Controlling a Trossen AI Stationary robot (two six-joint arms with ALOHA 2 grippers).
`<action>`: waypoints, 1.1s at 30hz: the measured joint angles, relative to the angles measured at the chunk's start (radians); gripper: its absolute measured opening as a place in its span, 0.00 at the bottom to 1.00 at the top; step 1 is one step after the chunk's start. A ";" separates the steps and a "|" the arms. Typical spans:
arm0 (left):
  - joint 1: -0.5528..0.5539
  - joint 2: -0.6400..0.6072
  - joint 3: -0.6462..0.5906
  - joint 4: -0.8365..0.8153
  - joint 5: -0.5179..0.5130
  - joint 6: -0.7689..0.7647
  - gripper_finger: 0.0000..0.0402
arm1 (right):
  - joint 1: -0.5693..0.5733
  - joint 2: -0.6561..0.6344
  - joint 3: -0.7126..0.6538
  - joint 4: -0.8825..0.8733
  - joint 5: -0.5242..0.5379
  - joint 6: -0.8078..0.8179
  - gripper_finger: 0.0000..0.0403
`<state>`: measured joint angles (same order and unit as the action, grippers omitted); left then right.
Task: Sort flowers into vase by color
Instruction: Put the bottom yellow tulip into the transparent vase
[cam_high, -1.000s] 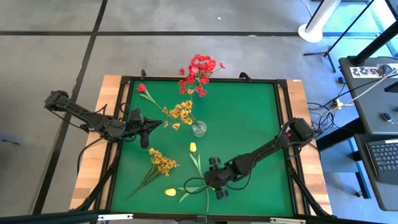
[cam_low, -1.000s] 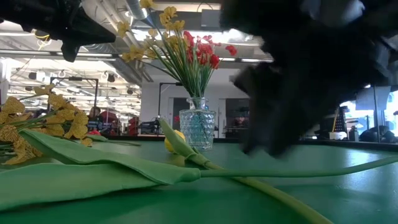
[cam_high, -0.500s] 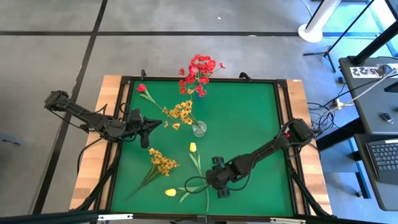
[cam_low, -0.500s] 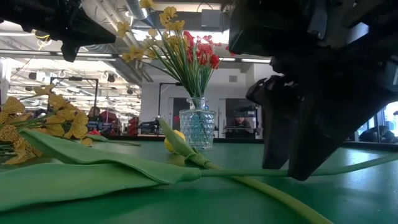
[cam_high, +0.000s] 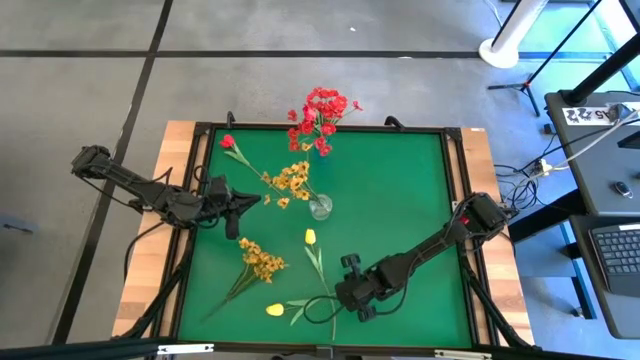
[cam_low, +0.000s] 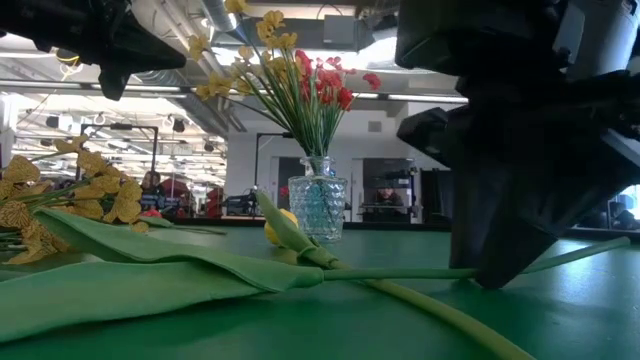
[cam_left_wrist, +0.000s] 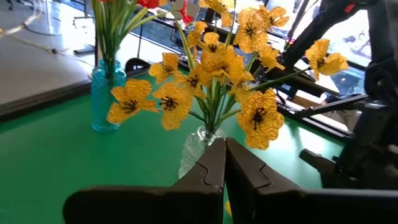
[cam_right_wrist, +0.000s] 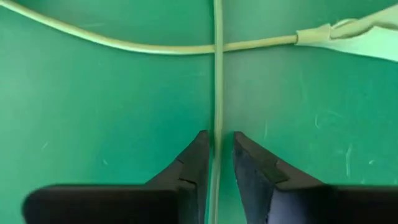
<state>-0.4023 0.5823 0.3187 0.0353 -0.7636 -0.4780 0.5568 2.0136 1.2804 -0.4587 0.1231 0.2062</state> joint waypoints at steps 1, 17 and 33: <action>0.000 0.000 0.000 -0.001 0.009 -0.014 0.00 | 0.000 0.000 0.000 -0.010 -0.002 0.003 0.16; 0.000 0.000 -0.001 -0.029 0.035 -0.046 0.00 | 0.000 -0.117 -0.008 0.021 0.107 -0.031 0.01; 0.000 0.000 -0.001 -0.028 0.075 -0.046 0.00 | -0.063 -0.478 -0.250 0.604 0.301 -0.242 0.01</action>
<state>-0.4023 0.5823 0.3180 0.0071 -0.6888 -0.5243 0.4940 1.5361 1.0301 0.1451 0.4242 -0.0361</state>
